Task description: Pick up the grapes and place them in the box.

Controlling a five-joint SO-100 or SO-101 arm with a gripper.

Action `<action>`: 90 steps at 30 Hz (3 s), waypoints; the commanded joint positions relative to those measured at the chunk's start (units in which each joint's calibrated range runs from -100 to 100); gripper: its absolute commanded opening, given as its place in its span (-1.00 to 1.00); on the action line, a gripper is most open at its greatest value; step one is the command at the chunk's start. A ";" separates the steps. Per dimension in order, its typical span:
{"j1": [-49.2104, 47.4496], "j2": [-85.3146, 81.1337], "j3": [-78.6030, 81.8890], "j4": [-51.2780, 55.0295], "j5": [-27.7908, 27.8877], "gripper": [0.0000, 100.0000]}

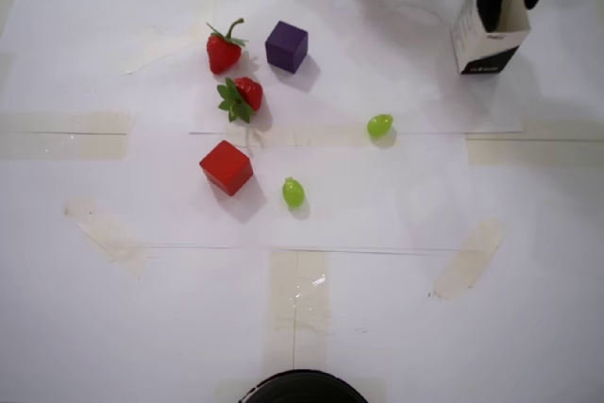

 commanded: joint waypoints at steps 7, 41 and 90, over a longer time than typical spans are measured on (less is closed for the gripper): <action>7.58 -3.01 -12.51 4.98 2.93 -0.57; 22.87 16.59 0.76 -14.95 6.50 -0.54; 21.70 16.93 5.67 -27.86 4.79 -0.54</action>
